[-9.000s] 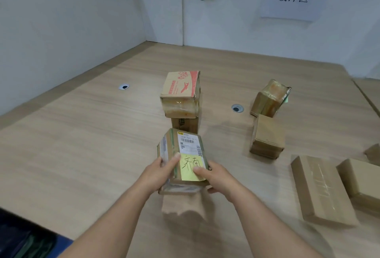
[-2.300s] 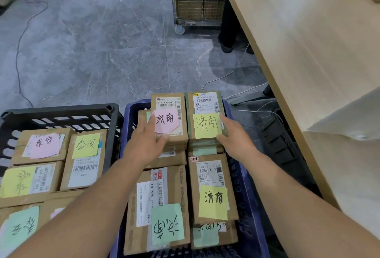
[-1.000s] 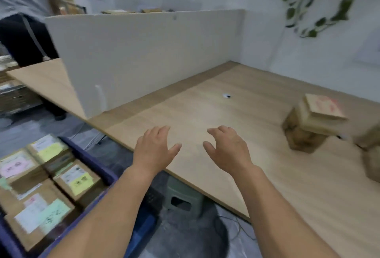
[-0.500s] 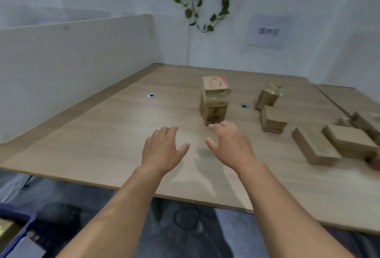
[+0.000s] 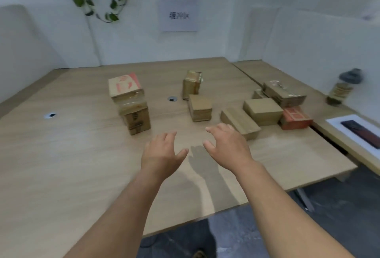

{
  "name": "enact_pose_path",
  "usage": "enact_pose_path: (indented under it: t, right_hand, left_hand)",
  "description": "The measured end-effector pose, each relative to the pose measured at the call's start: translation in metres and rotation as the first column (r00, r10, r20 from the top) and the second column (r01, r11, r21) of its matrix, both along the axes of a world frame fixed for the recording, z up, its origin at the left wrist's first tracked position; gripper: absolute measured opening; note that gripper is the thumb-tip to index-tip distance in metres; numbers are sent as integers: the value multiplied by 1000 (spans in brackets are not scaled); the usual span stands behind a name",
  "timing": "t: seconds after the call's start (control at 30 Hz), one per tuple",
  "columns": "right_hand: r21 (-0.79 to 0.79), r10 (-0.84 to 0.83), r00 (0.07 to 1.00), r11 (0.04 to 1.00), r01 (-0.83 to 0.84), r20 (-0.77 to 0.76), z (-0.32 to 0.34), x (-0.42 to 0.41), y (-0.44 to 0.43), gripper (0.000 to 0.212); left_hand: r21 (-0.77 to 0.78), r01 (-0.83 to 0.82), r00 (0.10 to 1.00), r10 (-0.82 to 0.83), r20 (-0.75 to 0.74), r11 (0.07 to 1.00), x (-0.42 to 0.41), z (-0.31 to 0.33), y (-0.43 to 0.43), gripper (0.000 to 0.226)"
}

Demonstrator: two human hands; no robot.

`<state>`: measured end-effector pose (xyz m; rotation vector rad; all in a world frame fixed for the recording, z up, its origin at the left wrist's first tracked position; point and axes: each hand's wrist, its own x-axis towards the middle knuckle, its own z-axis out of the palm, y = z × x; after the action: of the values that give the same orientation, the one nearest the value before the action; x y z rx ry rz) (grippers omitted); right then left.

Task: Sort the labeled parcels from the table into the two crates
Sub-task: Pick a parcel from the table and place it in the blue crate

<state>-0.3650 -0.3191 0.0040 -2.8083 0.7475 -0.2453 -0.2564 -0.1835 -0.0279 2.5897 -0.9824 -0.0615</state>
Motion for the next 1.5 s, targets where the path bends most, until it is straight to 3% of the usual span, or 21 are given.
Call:
enact_pose_path:
  t: [0.2, 0.6, 1.1, 1.33, 1.5]
  right_hand:
    - [-8, -77, 995, 997, 77, -70, 1, 15, -84, 47]
    - [-34, -77, 994, 997, 74, -78, 2, 86, -201, 46]
    - [178, 77, 988, 983, -52, -136, -49, 213, -289, 46]
    - [310, 105, 988, 948, -67, -109, -76, 291, -326, 49]
    - [423, 96, 995, 903, -74, -31, -87, 332, -337, 29]
  left_hand:
    - [1, 87, 996, -87, 13, 996, 22, -5, -88, 67]
    - [-3, 67, 997, -67, -27, 998, 96, -6, -208, 68]
    - [75, -130, 988, 135, -72, 989, 213, -13, -269, 75]
    - [12, -197, 971, 197, -139, 980, 279, -29, -313, 72]
    - [-37, -238, 944, 222, -245, 971, 313, -42, -334, 67]
